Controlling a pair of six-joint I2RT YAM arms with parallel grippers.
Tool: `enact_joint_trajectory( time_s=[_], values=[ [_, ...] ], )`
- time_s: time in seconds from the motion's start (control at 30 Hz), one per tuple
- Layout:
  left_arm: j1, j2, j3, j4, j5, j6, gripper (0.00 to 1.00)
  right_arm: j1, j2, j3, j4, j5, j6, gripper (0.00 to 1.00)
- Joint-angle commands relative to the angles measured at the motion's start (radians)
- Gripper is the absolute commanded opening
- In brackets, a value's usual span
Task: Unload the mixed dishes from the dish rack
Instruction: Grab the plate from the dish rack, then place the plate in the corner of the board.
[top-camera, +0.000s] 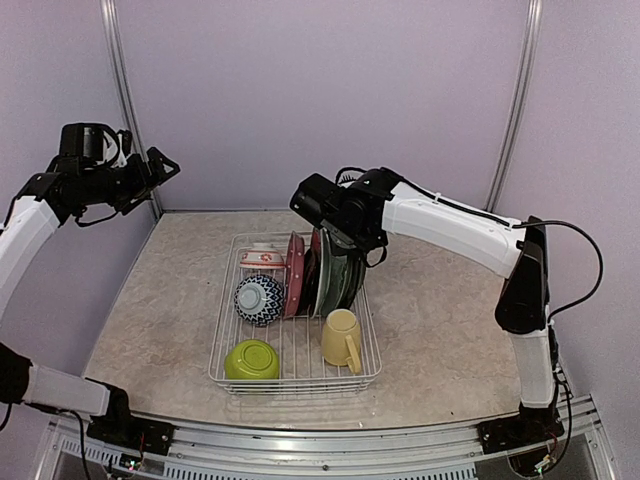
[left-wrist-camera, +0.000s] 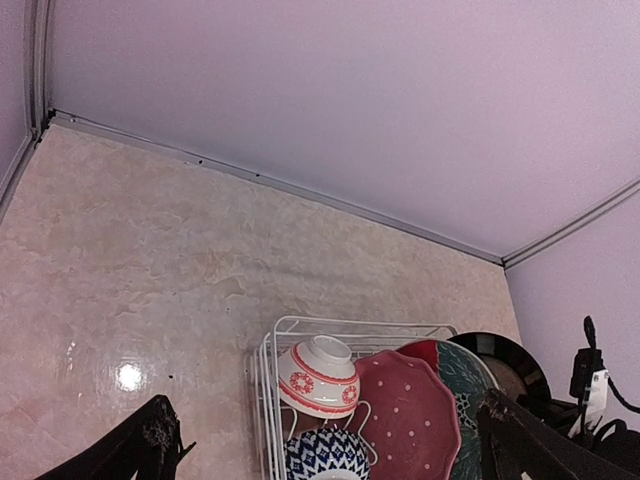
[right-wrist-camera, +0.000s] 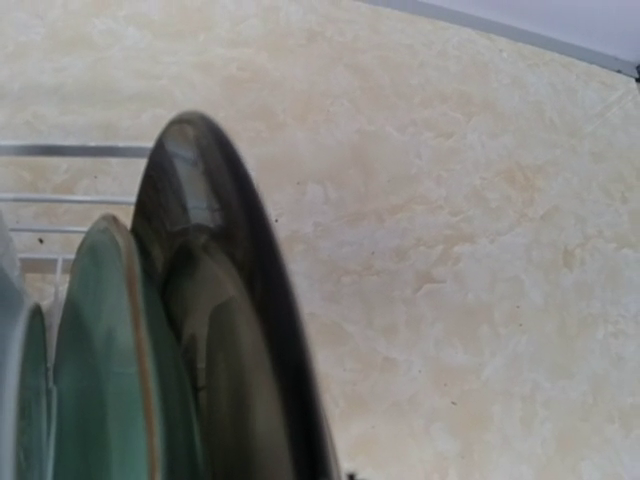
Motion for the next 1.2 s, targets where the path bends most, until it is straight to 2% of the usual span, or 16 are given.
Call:
enact_joint_trajectory(
  time_s=[0.0,0.2,0.6,0.87,1.17],
  values=[
    [0.000,0.020,0.002,-0.010,0.011,0.015,0.99,0.010,-0.068,0.063,-0.012,0.127,-0.029,0.00],
    [-0.002,0.032,0.002,-0.012,0.006,0.015,0.99,0.011,-0.099,0.094,-0.049,0.158,-0.056,0.00],
    [-0.002,0.049,0.003,-0.015,0.005,0.015,0.99,0.015,-0.161,0.082,-0.004,0.174,-0.120,0.00],
    [-0.005,0.056,0.002,-0.015,0.009,0.013,0.99,-0.003,-0.269,-0.004,0.085,0.158,-0.159,0.00],
    [-0.007,0.060,0.002,-0.015,0.014,0.012,0.99,-0.089,-0.419,-0.150,0.193,0.087,-0.175,0.00]
  ],
)
